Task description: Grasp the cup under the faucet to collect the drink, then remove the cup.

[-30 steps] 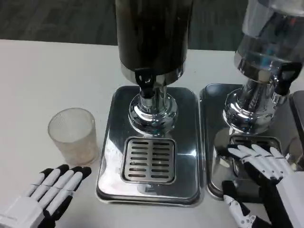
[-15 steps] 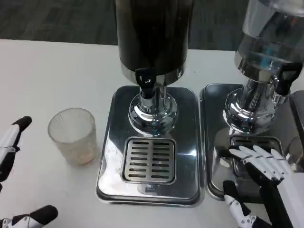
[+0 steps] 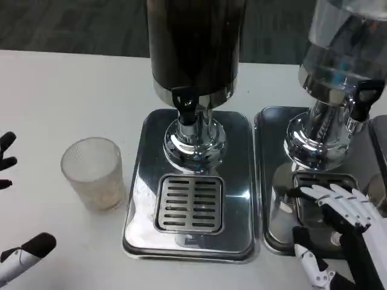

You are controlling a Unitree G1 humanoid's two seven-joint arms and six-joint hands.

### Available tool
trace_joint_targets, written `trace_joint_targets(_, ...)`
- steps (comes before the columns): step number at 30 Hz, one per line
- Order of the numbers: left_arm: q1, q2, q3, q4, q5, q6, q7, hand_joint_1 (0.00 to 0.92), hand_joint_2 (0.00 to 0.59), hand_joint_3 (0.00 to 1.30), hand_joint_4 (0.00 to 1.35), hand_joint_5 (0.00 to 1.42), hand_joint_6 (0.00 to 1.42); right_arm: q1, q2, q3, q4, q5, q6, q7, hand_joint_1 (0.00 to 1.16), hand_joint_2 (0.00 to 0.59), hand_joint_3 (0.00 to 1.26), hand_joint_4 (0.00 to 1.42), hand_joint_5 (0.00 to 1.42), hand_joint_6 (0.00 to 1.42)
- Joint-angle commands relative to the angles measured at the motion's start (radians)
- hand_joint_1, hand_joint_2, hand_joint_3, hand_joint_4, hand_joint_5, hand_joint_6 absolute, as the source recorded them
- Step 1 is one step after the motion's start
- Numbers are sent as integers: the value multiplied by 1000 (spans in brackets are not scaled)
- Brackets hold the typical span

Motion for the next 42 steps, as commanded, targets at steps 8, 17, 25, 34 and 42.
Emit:
trace_joint_targets(8,-134,11,-33,88,-81,91,-151,0,18,0,0,178,344,-12,-14,-6,13,33,-9,24,343,455,348,275,219,160)
trace_joint_targets(17,-226,22,-79,156,-40,82,-191,0,11,0,0,184,336,1,-6,-4,8,35,-9,16,343,455,348,280,229,162)
trace_joint_targets(25,-287,30,-123,188,1,122,-206,0,0,0,0,117,254,15,-1,-1,8,42,-18,10,343,455,348,293,256,175)
trace_joint_targets(34,-347,37,-158,241,-2,168,-216,0,0,0,0,113,251,33,10,0,-5,39,-19,11,343,455,348,294,266,179)
trace_joint_targets(42,-402,38,-177,296,-20,210,-225,0,0,0,0,114,251,51,10,-4,-19,44,-21,15,343,455,348,308,284,181)
